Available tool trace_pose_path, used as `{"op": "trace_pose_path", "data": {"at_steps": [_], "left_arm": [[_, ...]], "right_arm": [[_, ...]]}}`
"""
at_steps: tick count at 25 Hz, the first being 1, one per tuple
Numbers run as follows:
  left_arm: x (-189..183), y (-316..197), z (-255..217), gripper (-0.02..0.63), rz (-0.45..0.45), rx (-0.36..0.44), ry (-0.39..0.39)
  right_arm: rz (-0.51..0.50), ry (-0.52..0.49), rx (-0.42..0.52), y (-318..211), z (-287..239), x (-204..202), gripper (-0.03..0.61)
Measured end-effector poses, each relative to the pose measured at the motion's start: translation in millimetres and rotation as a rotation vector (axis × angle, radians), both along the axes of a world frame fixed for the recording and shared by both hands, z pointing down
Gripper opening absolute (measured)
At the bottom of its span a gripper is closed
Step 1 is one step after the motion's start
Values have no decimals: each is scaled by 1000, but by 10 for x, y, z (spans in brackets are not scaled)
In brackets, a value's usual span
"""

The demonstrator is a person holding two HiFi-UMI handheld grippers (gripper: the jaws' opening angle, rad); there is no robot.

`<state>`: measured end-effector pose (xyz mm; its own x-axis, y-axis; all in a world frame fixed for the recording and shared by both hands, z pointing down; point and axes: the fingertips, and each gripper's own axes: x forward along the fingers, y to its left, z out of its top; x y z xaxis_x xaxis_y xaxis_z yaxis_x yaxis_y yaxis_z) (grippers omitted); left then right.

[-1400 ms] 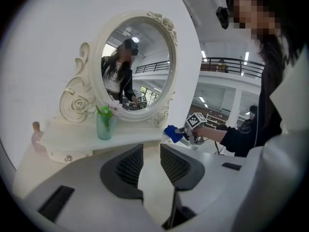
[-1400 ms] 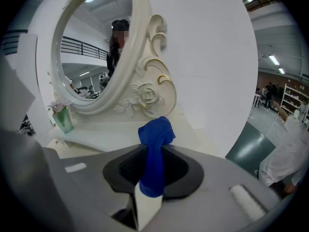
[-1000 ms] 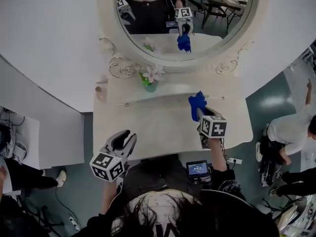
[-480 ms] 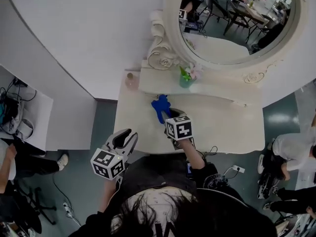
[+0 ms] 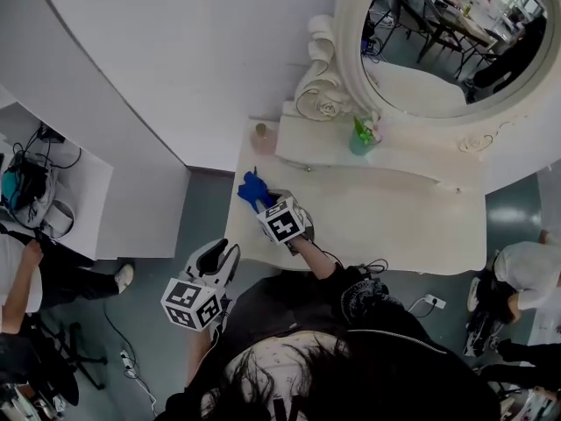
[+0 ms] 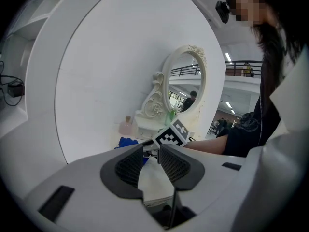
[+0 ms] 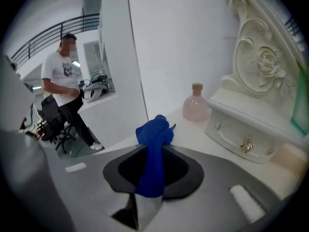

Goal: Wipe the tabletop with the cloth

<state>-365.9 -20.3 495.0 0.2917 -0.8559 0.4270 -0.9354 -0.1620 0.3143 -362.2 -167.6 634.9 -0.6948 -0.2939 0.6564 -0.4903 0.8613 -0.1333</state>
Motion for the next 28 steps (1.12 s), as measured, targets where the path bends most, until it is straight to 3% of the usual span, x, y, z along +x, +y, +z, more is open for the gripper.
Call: {"op": "trace_pose_path", "data": {"at_steps": [3, 9, 16, 28], "left_arm": [[-66, 42, 28, 110, -12, -5, 6], [-21, -57, 77, 110, 26, -14, 22], [205, -299, 96, 110, 129, -11, 33], [720, -582, 85, 110, 232, 1, 41]], "right_arm": [[-2, 90, 1, 33, 206, 70, 89], [95, 123, 26, -162, 227, 354, 89], [232, 147, 42, -416, 242, 1001, 89], [358, 184, 17, -568, 266, 2091, 87]]}}
